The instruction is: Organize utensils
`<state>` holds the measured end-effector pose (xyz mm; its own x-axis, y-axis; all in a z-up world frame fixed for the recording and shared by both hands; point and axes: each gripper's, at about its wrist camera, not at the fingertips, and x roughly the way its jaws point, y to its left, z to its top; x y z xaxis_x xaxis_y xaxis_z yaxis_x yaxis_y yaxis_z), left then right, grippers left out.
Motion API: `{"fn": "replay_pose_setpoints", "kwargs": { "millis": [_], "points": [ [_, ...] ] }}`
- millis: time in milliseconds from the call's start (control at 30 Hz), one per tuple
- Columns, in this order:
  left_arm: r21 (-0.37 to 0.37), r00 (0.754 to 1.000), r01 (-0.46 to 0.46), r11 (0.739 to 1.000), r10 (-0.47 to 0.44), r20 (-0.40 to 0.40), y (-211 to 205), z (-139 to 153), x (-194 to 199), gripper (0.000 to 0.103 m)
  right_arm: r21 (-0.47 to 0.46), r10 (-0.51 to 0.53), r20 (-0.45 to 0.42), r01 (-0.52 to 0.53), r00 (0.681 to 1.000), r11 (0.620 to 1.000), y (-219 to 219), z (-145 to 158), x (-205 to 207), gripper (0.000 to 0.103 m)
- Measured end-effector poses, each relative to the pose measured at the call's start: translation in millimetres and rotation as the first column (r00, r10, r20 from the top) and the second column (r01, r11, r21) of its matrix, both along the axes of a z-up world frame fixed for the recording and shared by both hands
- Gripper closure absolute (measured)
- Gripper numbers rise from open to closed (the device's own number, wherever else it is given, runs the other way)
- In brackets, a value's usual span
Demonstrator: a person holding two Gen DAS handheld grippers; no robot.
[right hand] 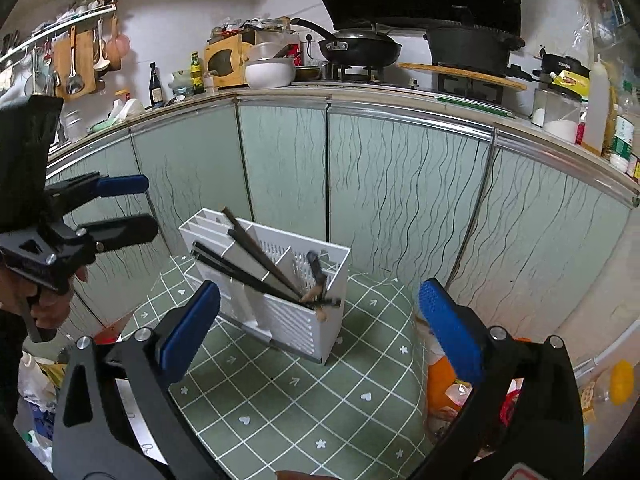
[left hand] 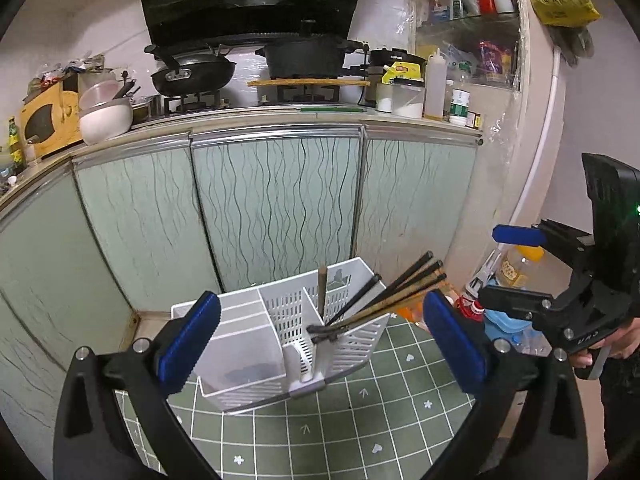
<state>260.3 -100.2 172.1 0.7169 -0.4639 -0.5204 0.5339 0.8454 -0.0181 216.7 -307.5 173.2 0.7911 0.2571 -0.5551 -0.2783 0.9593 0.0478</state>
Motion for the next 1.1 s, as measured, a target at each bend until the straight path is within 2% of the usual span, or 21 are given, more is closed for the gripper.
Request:
{"fn": "replay_pose_setpoints", "kwargs": {
  "millis": [333,533,800,1100],
  "points": [
    [0.001,0.996,-0.088,0.996,0.088,0.004,20,-20,-35,0.004,-0.032,-0.052,0.015,0.053,0.999,0.998,7,-18,-47,0.007],
    [-0.032,0.99,-0.143,0.989,0.142,-0.015,42,-34,-62,0.004,-0.049,-0.094,0.017,0.095,0.995,0.994,10,-36,-78,0.007],
    [-0.004,0.966,-0.258,0.966,0.258,0.003,75,-59,-105,0.004,-0.067,-0.174,-0.001,0.174,0.985,0.982,18,-68,-116,0.007],
    [0.056,0.918,-0.397,0.916,0.396,0.041,106,-97,-146,0.004,-0.093,-0.249,-0.011,0.247,0.968,0.964,31,-101,-151,0.007]
  ]
}}
